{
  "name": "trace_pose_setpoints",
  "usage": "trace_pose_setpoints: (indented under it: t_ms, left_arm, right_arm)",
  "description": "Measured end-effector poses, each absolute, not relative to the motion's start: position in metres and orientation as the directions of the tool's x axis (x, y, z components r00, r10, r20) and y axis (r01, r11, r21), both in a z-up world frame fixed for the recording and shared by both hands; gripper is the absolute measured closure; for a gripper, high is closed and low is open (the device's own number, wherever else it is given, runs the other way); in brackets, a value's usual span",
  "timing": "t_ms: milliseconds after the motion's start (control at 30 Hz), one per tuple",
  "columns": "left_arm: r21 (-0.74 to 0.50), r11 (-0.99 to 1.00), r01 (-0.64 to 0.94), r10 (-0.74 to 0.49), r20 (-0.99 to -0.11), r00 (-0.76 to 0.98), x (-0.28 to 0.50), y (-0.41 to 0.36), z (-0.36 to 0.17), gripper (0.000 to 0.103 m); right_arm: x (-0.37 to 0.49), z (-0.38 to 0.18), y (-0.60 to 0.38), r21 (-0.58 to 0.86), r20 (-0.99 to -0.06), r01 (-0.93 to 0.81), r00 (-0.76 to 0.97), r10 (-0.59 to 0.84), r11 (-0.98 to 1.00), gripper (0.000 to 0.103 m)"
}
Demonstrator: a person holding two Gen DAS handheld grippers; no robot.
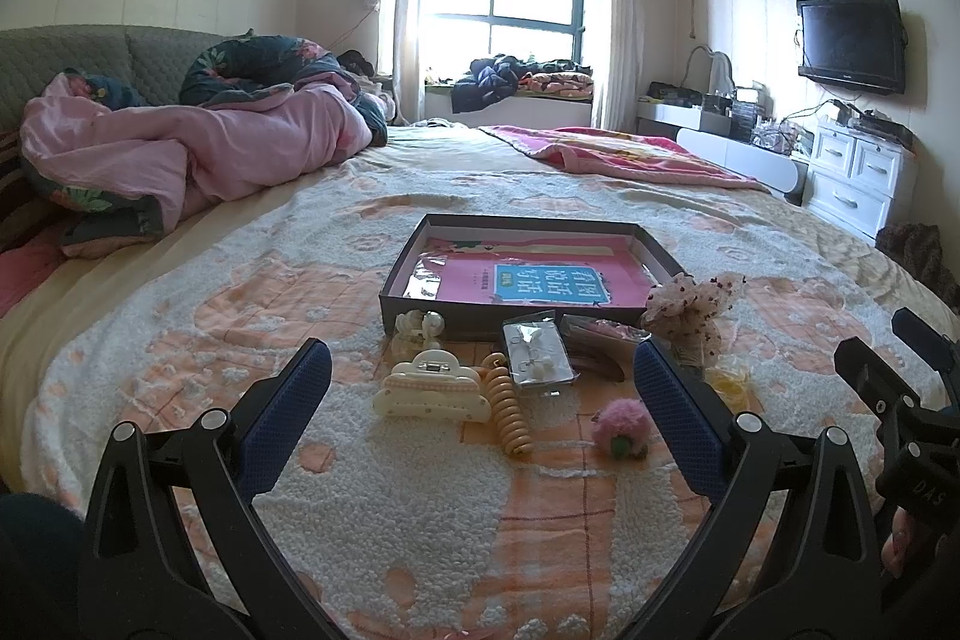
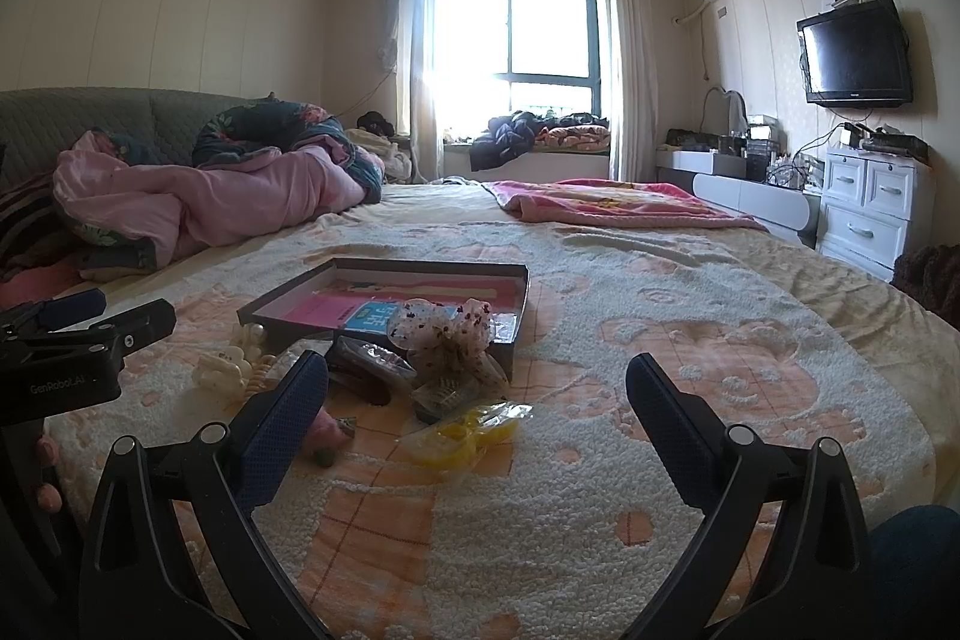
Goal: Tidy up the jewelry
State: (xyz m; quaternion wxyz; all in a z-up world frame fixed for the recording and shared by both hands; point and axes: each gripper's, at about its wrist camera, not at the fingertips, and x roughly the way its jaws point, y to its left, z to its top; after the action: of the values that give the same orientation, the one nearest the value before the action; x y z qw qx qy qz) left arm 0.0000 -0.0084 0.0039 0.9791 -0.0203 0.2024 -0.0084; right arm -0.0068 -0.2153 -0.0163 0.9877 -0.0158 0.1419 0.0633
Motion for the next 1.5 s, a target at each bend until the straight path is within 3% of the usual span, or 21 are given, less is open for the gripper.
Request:
trace_pose_setpoints:
  t_ms: [700,1033,1500]
  left_arm:
    - [-0.096,0.992,-0.080,0.028,-0.452,0.892,0.021,0.026,-0.009,0.011]
    - [-0.097,0.987,-0.129,0.055,-0.548,0.835,0.051,0.046,-0.023,0.011]
    - [-0.177,0.984,-0.035,-0.092,-0.657,0.748,0.096,0.056,-0.055,0.011]
  right_arm:
    - [0.022,-0.020,-0.201,-0.022,-0.390,-0.202,0.903,0.178,0.979,0.006]
    - [0.061,-0.021,-0.195,-0.007,-0.449,-0.227,0.871,0.200,0.974,0.006]
    - [0.130,-0.028,-0.198,0.027,-0.531,-0.215,0.825,0.197,0.976,0.006]
